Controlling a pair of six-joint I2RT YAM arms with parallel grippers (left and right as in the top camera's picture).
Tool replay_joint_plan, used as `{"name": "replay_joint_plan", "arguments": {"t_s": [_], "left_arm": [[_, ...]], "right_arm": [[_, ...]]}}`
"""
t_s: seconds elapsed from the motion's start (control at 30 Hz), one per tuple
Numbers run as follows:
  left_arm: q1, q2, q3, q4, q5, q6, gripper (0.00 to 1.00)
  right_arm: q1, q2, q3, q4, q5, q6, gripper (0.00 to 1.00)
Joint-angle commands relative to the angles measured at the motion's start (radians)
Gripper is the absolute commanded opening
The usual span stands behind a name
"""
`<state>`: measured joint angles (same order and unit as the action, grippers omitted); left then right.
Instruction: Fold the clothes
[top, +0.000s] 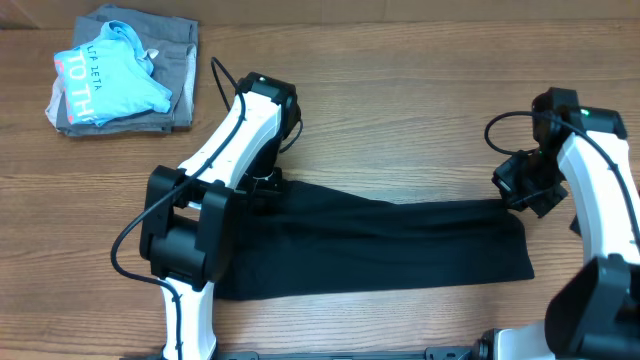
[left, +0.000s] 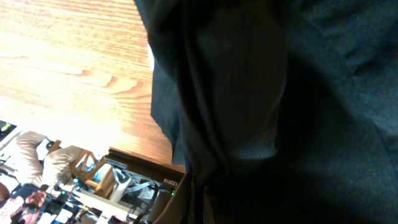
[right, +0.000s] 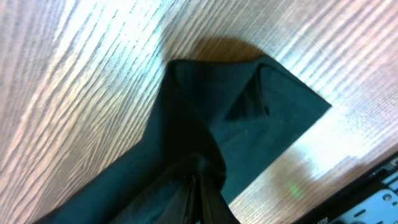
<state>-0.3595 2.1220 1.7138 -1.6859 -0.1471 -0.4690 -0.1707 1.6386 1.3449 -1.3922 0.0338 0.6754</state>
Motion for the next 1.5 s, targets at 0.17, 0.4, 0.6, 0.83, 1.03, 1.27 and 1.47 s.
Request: {"name": "replay_joint_plan", "arguments": {"t_s": [0.17,0.4,0.6,0.83,1.03,1.27,1.47], "left_arm": [[-0.003,-0.127,-0.059,-0.005,0.018,0.02,0.1],[-0.003,-0.127,-0.233,0.029,0.009,0.004,0.05],[0.002,-0.127,-0.278,0.062,0.009,-0.01,0.08],[0.001,-0.127,-0.279,0.039,0.019,-0.005,0.14],[-0.002,-0.127,-0.283,-0.005,0.027,0.002,0.33],[-0.002,-0.127,-0.292,-0.005,0.029,0.002,0.57],[-0.002,-0.129,-0.292,-0.001,0.029,0.008,0.58]], "right_arm": [[-0.003,-0.053,-0.019,-0.066,0.025,0.016,0.04],[-0.003,-0.066,-0.106,-0.077,0.036,0.084,0.04],[-0.004,-0.127,-0.164,-0.064,0.036,0.137,0.04],[-0.004,-0.206,-0.169,-0.098,0.061,0.137,0.04],[-0.004,-0.206,-0.239,-0.075,0.1,0.183,0.04],[-0.004,-0.206,-0.306,-0.034,0.1,0.182,0.21],[-0.008,-0.208,-0.3,-0.028,0.093,0.182,0.29]]}}
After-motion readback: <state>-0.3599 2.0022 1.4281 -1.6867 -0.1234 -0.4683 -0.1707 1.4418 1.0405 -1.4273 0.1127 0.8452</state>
